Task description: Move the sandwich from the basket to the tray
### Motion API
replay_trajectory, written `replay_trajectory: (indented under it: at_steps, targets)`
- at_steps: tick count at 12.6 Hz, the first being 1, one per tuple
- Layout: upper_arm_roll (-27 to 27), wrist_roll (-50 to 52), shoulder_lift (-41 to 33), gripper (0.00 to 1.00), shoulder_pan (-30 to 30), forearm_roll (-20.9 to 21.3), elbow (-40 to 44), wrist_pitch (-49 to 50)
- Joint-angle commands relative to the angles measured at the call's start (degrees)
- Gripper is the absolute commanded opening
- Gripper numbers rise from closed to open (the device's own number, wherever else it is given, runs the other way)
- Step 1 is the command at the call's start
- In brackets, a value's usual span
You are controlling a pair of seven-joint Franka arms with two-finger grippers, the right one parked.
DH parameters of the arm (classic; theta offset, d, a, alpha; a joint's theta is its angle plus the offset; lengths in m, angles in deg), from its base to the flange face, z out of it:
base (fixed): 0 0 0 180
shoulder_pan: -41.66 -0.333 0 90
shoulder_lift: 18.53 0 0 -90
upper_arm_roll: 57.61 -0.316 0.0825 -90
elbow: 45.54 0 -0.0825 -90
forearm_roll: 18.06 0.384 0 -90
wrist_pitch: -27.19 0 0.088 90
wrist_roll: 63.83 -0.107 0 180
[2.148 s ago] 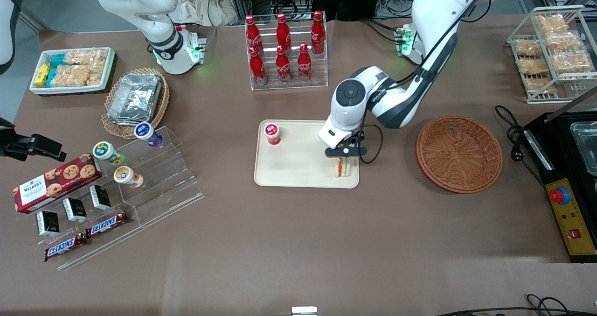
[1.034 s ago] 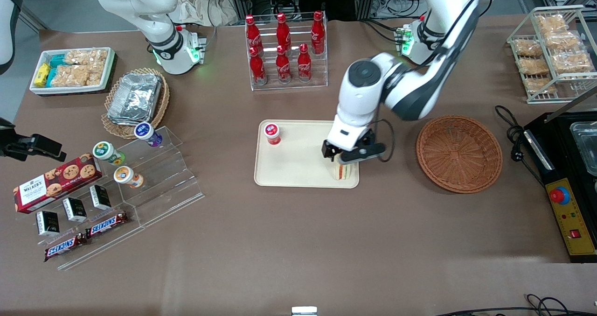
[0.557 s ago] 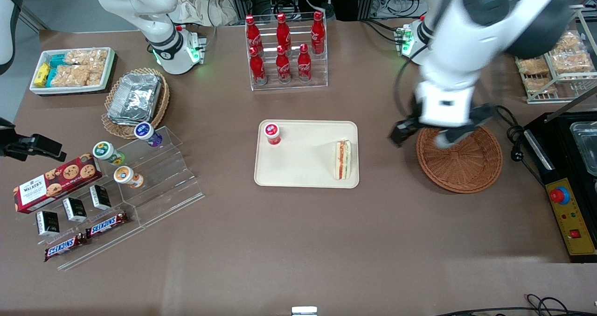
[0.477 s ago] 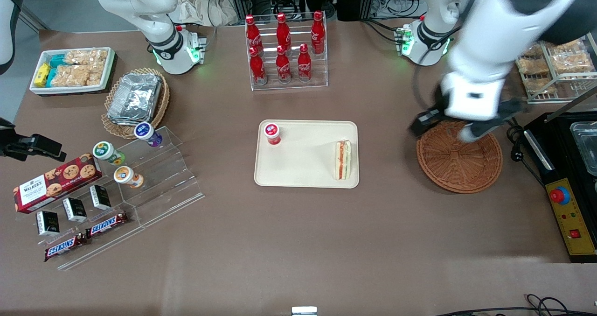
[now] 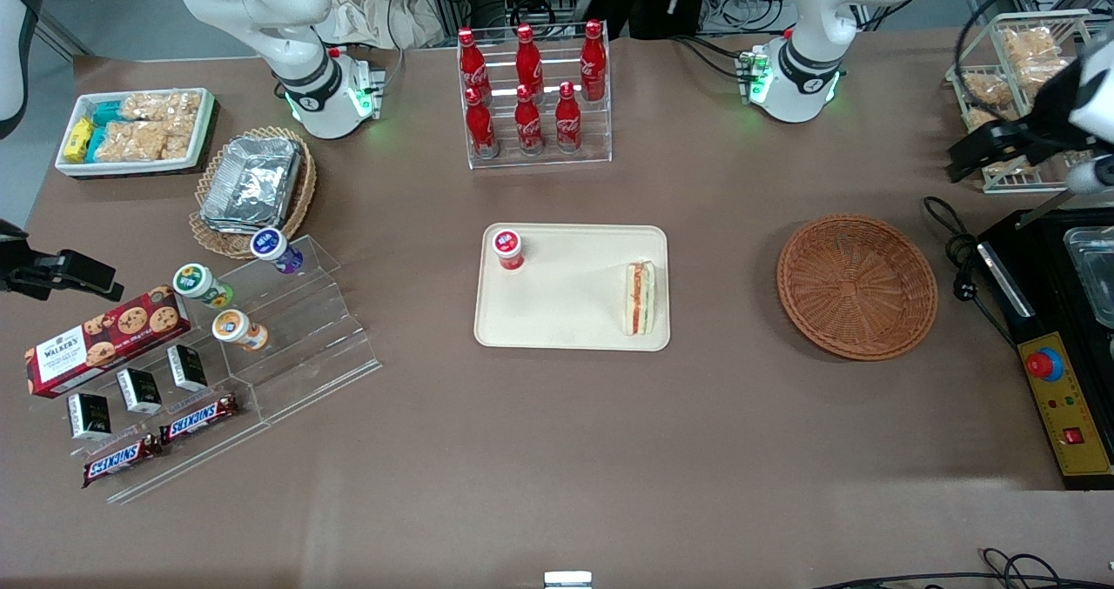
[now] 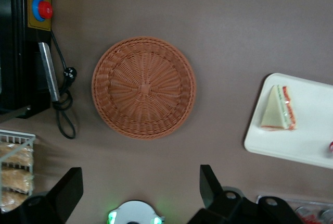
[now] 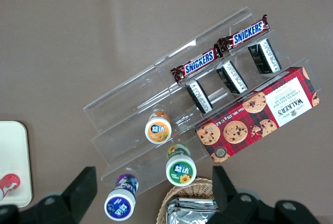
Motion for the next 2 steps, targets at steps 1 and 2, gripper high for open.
replay_trajectory:
  at_steps: [1,2]
  targets:
    - [0.73,-1.4,1.44,1.0,-0.42,-0.23,0.98,-0.15]
    - [0.73,-1.32,2.23,1.0,-0.42,-0.23,1.87,-0.24]
